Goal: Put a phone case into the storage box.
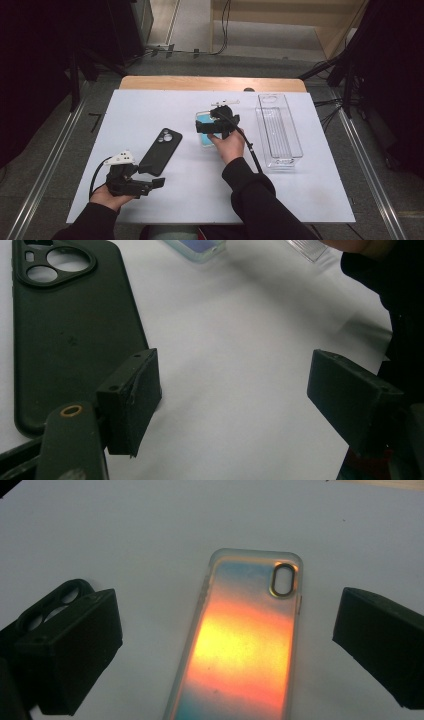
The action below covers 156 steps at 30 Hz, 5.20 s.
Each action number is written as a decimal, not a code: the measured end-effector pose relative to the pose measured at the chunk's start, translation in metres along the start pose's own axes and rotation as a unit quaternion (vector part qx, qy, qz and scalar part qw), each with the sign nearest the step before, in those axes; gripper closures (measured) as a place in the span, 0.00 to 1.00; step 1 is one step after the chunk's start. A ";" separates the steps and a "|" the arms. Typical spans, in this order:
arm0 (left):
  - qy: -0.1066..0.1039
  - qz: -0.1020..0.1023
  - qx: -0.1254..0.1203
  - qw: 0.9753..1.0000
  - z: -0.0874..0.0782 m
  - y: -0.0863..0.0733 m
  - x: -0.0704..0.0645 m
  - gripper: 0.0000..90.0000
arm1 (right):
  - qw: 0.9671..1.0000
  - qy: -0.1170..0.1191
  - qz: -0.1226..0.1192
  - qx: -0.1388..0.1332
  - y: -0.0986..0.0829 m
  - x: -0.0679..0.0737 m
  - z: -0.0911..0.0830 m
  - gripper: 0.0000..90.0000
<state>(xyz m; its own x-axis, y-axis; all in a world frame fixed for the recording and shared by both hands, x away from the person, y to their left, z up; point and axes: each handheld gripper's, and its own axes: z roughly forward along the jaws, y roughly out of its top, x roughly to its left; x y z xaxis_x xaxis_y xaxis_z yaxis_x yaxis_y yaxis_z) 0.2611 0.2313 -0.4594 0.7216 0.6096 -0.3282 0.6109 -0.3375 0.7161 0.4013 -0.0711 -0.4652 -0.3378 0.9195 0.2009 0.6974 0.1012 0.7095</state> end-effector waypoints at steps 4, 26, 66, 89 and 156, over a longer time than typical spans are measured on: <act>0.000 0.001 -0.001 1.000 0.000 0.000 0.000 0.24 | 1.000 -0.006 -0.002 -0.001 0.006 0.004 0.005 0.00; -0.002 -0.003 -0.003 1.000 -0.001 0.000 0.001 0.24 | 1.000 -0.021 0.000 0.004 -0.002 0.000 0.024 0.00; -0.002 -0.002 -0.002 1.000 -0.001 0.001 0.000 0.24 | 0.996 -0.087 -0.027 0.018 -0.031 0.009 0.047 0.13; -0.002 -0.005 -0.002 1.000 -0.001 0.001 0.001 0.24 | 0.999 -0.051 -0.010 0.007 -0.025 -0.001 0.036 0.16; -0.035 -0.081 0.025 0.996 0.018 0.066 -0.014 0.27 | 0.989 0.135 -0.044 -0.041 -0.085 -0.001 -0.108 0.16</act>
<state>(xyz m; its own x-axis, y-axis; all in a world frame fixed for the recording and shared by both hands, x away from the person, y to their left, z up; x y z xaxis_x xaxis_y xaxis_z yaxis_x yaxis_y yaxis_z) 0.2973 0.1880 -0.4187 0.6316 0.6085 -0.4804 0.7358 -0.2753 0.6187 0.2745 -0.1218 -0.4527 -0.5595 0.7723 0.3007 0.6074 0.1352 0.7828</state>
